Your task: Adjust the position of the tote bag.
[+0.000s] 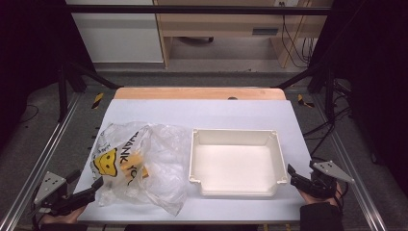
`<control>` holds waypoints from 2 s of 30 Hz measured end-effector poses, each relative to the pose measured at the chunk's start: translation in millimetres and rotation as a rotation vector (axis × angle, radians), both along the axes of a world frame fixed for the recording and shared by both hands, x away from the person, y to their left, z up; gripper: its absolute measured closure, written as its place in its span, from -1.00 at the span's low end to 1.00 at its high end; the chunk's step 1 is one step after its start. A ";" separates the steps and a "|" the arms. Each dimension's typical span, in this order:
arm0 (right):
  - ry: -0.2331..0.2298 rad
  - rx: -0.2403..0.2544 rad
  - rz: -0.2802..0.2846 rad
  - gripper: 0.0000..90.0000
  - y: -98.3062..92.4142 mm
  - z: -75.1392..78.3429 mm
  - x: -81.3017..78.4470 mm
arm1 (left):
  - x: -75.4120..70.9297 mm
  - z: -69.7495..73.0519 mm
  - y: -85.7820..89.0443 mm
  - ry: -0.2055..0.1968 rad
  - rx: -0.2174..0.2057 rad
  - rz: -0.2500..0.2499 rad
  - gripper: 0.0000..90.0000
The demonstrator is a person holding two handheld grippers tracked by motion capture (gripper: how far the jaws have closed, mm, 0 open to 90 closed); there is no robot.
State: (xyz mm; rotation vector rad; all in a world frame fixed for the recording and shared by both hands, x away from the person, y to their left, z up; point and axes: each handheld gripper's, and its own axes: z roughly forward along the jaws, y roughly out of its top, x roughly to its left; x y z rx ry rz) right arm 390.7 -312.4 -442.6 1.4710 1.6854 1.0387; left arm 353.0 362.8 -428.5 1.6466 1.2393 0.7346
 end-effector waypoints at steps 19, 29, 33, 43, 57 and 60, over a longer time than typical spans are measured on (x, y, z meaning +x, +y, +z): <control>-0.101 -0.004 0.067 -0.40 14.1 27.5 -12.4 | -3.5 8.0 -4.5 -0.022 -0.016 -0.023 -0.70; -0.130 -0.003 0.138 -0.40 33.2 38.5 -15.1 | -3.4 13.0 -10.0 -0.031 -0.014 -0.037 -0.70; -0.126 -0.009 0.180 -0.40 45.8 41.2 -14.6 | -4.2 14.9 -12.5 -0.039 -0.017 -0.045 -0.70; -0.116 -0.009 0.275 -0.40 75.9 46.1 -9.2 | 2.2 29.5 -19.2 -0.052 -0.044 -0.056 -0.69; -0.126 -0.021 0.387 -0.40 122.2 56.5 -0.5 | 14.5 61.5 -50.4 -0.114 -0.046 -0.124 -0.68; -0.129 -0.016 0.424 -0.38 137.8 59.1 3.8 | 15.3 66.8 -59.4 -0.121 -0.055 -0.145 -0.69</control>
